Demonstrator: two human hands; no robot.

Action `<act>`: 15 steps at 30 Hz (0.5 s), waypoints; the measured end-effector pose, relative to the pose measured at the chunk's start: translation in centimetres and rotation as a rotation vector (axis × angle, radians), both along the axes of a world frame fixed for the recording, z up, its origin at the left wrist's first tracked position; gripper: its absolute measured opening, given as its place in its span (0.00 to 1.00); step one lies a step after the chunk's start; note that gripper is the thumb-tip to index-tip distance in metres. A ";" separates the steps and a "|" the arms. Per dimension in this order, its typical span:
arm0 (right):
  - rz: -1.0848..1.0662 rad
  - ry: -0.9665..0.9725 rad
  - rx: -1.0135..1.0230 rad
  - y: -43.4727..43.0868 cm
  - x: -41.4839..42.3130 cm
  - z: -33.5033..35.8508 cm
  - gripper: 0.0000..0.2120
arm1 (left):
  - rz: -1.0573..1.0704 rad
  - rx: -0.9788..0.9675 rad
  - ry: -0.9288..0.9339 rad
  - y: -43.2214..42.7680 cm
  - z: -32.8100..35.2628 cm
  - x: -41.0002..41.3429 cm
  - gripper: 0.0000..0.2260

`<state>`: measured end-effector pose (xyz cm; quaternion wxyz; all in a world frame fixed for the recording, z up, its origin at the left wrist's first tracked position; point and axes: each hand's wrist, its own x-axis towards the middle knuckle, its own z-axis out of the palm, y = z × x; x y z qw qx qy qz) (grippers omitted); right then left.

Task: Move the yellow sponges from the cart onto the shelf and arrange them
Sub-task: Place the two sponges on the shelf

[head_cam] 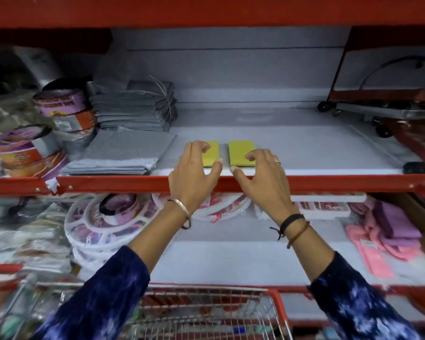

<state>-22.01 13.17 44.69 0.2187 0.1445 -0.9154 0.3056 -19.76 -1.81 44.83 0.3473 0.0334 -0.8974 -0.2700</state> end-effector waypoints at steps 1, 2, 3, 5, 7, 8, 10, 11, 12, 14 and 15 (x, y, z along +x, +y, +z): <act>0.011 0.008 -0.005 0.3 1.3 -1.0 0.20 | -0.008 -0.014 0.036 0.4 -0.7 1.5 0.15; 0.020 0.000 -0.006 0.7 2.8 -2.3 0.19 | -0.025 -0.028 0.059 0.7 -1.7 3.2 0.15; 0.028 -0.017 -0.006 1.1 4.0 -3.4 0.18 | -0.045 -0.040 0.067 1.0 -2.6 4.7 0.14; 0.041 -0.090 0.004 1.6 6.2 -5.9 0.18 | -0.094 -0.059 0.035 1.4 -5.2 7.5 0.15; 0.045 -0.191 0.006 2.2 8.4 -8.8 0.19 | -0.111 -0.027 -0.083 1.9 -8.4 10.0 0.16; 0.043 -0.238 0.008 2.4 9.3 -10.2 0.20 | -0.105 -0.001 -0.166 2.1 -10.1 11.0 0.15; 0.033 -0.334 0.028 2.7 11.0 -13.3 0.20 | -0.076 0.041 -0.332 2.6 -13.6 12.6 0.16; 0.033 -0.386 0.044 3.0 11.7 -14.7 0.20 | -0.075 0.048 -0.401 2.7 -15.2 13.2 0.17; 0.028 -0.438 0.062 3.2 12.4 -16.3 0.20 | -0.071 0.057 -0.471 2.7 -17.0 13.8 0.18; 0.027 -0.543 0.109 3.6 13.7 -19.6 0.19 | -0.070 0.093 -0.607 2.8 -20.5 14.9 0.20; 0.029 -0.602 0.124 3.9 14.4 -21.4 0.18 | -0.082 0.114 -0.665 2.8 -22.5 15.6 0.21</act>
